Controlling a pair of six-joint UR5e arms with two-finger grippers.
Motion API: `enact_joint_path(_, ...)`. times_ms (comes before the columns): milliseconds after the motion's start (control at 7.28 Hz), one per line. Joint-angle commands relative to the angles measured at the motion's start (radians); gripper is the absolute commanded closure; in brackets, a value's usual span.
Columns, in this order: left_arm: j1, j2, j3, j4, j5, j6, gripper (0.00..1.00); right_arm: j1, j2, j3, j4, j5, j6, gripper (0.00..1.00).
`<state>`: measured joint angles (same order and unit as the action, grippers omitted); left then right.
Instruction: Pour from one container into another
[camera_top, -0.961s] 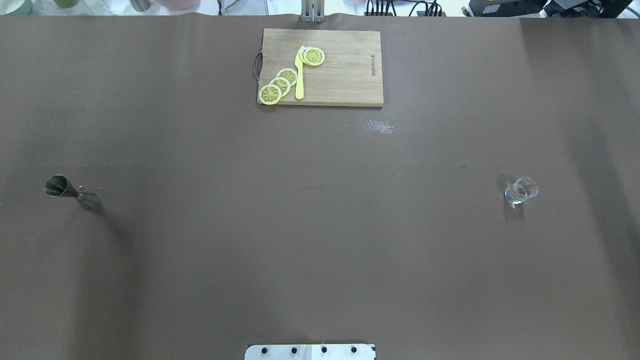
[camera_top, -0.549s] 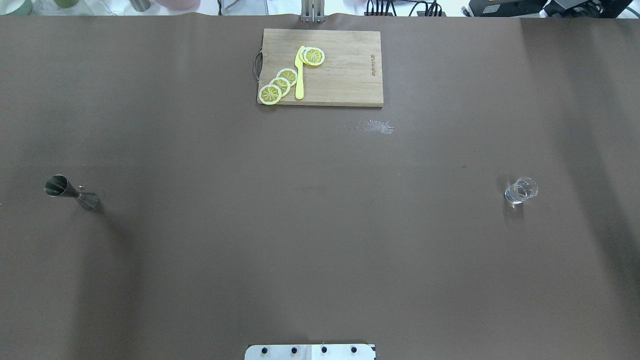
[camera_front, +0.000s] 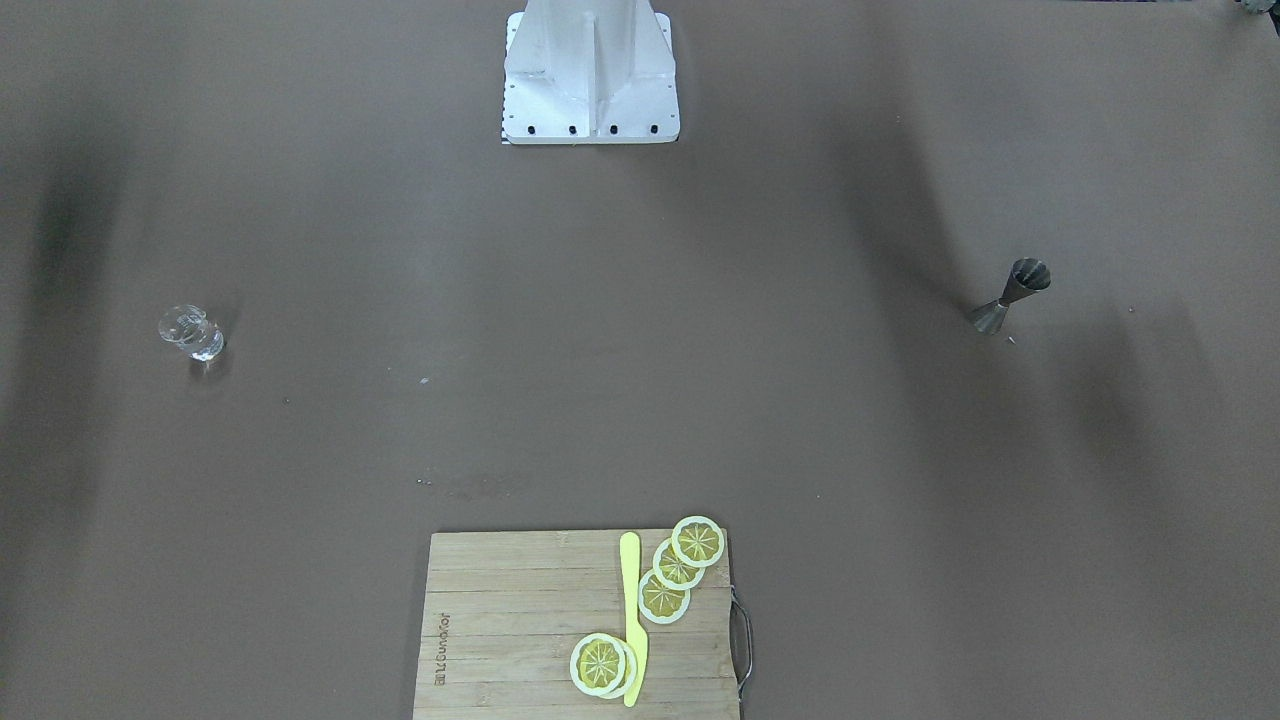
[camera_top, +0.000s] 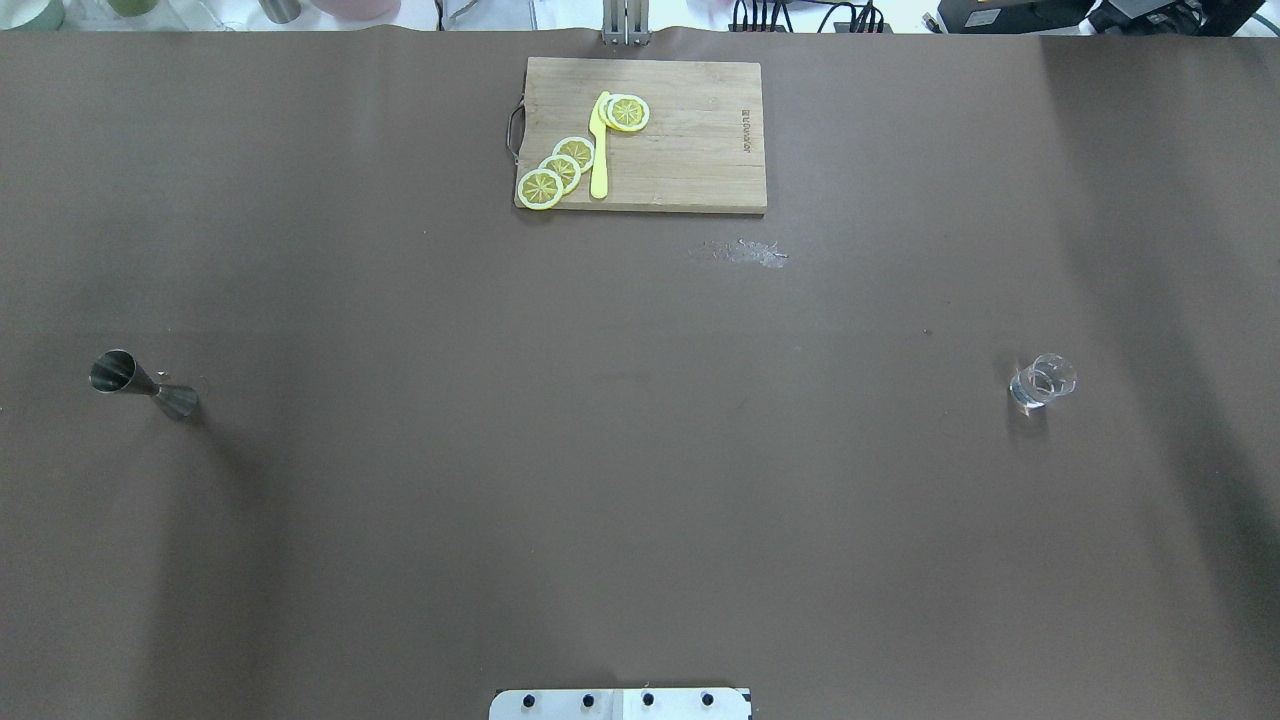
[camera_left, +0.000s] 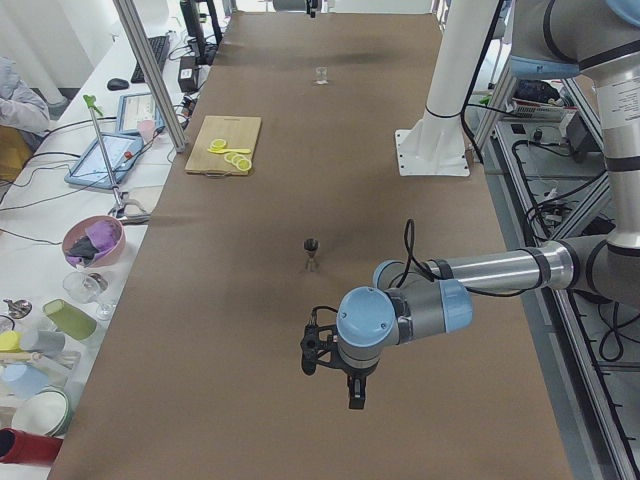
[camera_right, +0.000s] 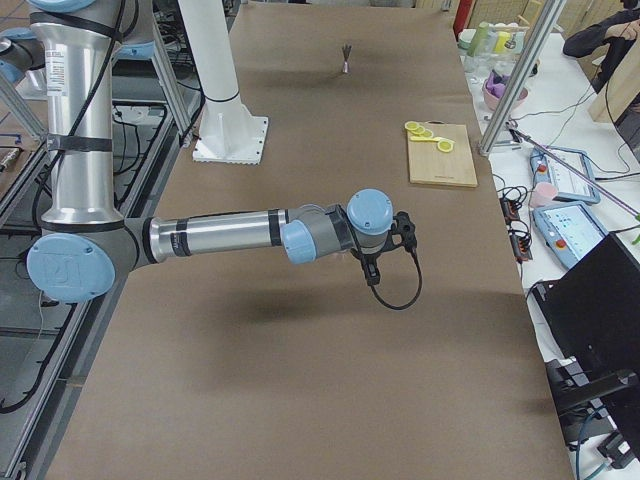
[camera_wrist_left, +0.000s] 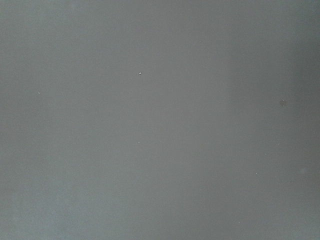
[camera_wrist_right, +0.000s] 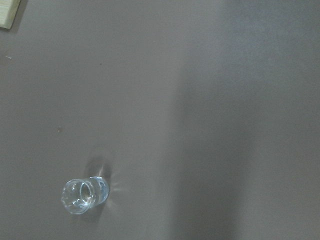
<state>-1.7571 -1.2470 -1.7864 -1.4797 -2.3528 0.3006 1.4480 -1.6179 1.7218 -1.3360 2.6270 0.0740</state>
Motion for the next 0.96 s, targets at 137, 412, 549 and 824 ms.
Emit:
enact_joint_path(137,0.011,0.001,0.002,0.001,-0.022,0.000,0.02,-0.004,-0.013,-0.027,0.203,0.131,-0.022,0.00)
enact_joint_path(412,0.011,0.001,0.005,0.001,-0.023,0.000,0.02,-0.033,-0.022,-0.030,0.343,0.120,-0.025,0.00)
enact_joint_path(549,0.011,0.000,0.005,-0.001,-0.023,-0.001,0.02,-0.058,-0.040,-0.031,0.412,0.095,-0.034,0.00)
enact_joint_path(824,0.010,-0.003,0.004,-0.002,-0.022,-0.001,0.02,-0.138,-0.083,-0.047,0.629,0.004,-0.033,0.00)
